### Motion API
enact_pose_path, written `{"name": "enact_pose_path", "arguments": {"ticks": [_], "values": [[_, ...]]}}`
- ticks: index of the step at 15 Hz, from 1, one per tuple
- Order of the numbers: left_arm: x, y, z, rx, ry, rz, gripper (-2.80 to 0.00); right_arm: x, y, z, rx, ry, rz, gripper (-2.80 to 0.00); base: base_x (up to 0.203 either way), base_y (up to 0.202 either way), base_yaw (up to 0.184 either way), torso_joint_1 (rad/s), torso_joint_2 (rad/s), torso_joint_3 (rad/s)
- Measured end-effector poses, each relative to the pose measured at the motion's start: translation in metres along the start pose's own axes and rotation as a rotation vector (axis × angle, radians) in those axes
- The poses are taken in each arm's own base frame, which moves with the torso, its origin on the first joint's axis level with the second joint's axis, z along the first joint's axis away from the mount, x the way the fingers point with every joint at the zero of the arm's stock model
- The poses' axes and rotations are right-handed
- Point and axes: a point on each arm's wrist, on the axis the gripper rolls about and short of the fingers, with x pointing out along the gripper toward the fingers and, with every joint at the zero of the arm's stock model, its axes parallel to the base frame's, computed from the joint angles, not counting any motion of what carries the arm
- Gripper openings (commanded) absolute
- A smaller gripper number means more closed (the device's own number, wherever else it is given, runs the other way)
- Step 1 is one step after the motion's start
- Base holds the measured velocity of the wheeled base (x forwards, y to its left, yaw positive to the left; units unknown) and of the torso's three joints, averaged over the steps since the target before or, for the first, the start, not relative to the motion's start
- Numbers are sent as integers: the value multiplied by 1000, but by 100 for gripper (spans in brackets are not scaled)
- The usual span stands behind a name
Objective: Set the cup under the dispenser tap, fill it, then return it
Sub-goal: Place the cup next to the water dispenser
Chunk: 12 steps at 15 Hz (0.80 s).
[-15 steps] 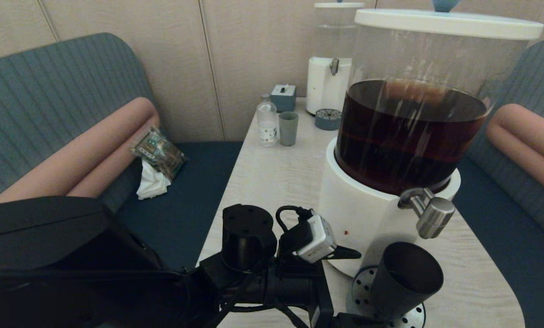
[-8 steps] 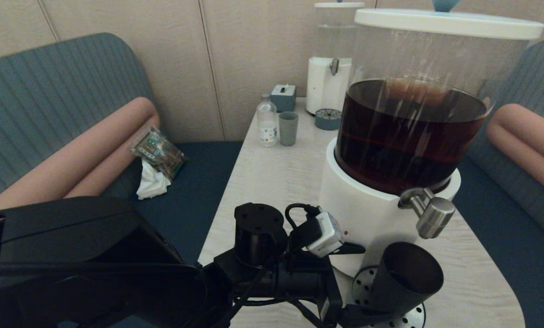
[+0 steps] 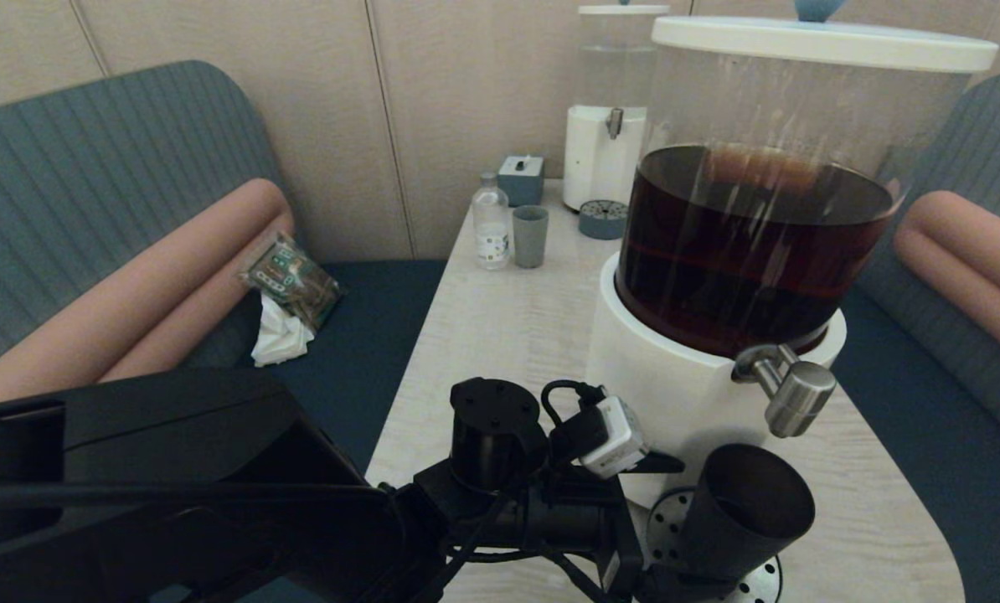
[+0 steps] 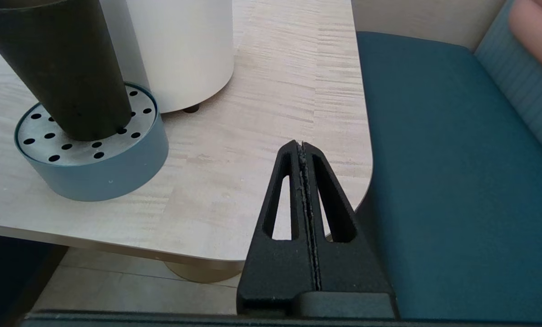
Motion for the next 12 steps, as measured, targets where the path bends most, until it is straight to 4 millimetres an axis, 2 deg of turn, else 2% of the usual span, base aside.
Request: {"name": "enact_pose_path", "arguments": {"ticks": [12], "values": [[23, -4, -2, 9, -18, -41, 0, 0, 0, 0, 0, 0, 0, -280, 0, 0, 0, 0, 0, 0]]}}
